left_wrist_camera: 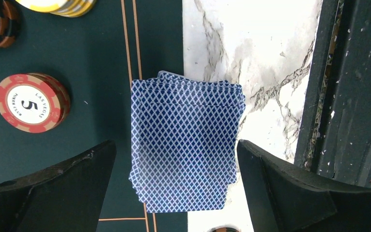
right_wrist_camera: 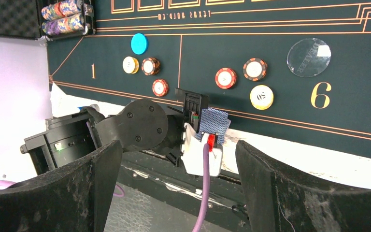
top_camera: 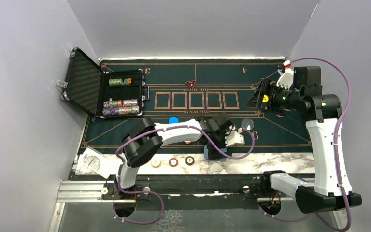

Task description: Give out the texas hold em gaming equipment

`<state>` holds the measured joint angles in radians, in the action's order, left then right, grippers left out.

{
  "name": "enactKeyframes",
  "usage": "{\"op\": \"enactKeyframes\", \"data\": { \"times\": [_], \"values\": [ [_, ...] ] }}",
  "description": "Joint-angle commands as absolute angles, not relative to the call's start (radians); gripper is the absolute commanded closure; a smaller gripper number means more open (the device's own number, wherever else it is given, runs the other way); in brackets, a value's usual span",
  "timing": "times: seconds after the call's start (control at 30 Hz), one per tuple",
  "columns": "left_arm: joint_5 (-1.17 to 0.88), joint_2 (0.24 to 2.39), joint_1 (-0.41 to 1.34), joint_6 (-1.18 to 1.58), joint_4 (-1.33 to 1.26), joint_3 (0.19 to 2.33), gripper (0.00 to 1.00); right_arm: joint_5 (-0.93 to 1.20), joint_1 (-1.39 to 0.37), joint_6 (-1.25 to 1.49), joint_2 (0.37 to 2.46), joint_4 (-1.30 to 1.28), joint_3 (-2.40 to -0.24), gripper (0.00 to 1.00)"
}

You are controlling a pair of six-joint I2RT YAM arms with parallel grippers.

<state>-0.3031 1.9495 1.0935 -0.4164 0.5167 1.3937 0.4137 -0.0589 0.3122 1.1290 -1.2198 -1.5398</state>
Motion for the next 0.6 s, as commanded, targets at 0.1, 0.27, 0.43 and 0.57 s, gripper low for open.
{"op": "enactKeyframes", "data": {
  "times": [0.1,0.27,0.43,0.57],
  "values": [
    [-0.308,1.956,1.105,-0.42,0.532,1.408,0.01,0.445,-0.061,0.297,1.117,-1.196,-1.54,0.12],
    [-0.293,1.958,1.12,-0.408,0.529,1.393,0.01,0.445,-0.061,0.297,1.12,-1.195,-1.545,0.12],
    [-0.279,1.951,1.13,-0.389,0.505,1.372,0.01,0.443,-0.061,0.295,1.115,-1.196,-1.539,0.12],
    [-0.23,1.954,1.142,-0.404,0.501,1.359,0.01,0.445,-0.061,0.297,1.115,-1.196,-1.541,0.12]
  ]
}}
